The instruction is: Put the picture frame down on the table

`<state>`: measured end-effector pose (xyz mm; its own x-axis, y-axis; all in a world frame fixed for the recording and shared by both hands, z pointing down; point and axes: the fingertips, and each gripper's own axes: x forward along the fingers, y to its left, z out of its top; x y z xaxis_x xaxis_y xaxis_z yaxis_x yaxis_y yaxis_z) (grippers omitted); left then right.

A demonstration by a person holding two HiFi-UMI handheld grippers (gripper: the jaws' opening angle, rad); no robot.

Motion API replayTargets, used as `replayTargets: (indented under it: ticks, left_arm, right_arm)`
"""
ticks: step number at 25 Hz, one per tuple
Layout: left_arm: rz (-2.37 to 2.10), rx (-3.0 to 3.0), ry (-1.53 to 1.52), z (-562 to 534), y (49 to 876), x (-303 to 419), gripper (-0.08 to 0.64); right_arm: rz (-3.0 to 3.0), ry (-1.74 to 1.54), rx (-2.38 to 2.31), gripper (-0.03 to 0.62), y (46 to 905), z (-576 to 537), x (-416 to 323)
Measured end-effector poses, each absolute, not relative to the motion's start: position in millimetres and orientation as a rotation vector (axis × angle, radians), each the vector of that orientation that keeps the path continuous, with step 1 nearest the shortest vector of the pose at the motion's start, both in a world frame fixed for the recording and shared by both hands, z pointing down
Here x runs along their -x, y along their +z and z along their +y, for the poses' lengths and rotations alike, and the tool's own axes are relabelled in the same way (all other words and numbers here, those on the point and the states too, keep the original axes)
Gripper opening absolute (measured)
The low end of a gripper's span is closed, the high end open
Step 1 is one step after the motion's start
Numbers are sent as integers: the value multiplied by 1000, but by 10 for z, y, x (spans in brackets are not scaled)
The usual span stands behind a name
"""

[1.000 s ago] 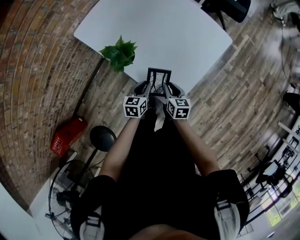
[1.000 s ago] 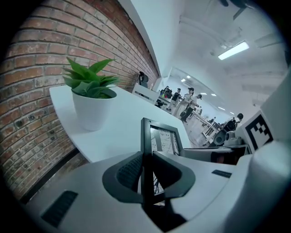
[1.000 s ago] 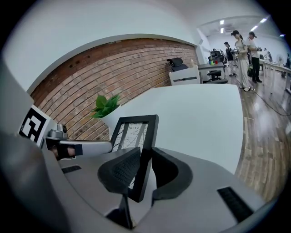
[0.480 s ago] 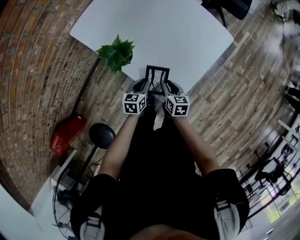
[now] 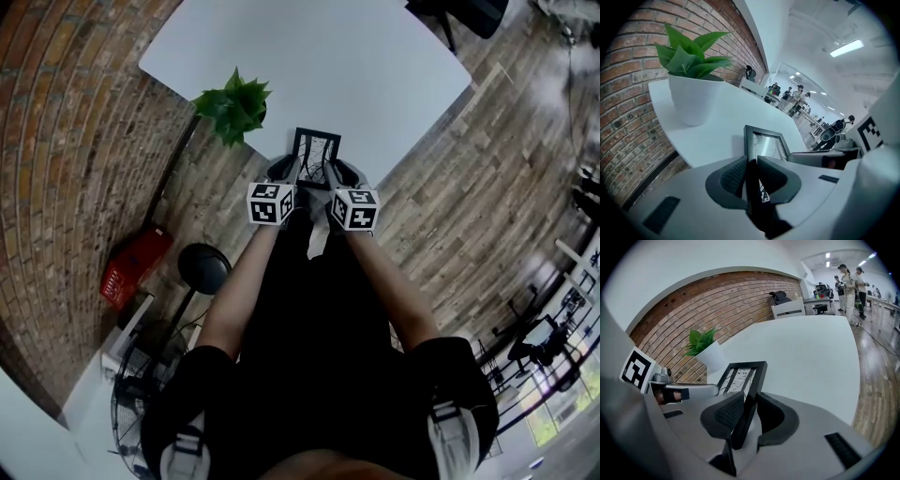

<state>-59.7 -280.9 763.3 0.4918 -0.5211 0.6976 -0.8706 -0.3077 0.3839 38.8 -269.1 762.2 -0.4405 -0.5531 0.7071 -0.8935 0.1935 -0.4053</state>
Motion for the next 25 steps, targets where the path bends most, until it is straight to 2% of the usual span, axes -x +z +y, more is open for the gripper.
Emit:
replayTargets:
  ticks: [25]
  left_arm:
    - [-1124,-1948,586,-2796,7726,601,86]
  right_arm:
    - [-1994,1140,-1384,107,7745,-2693,-389]
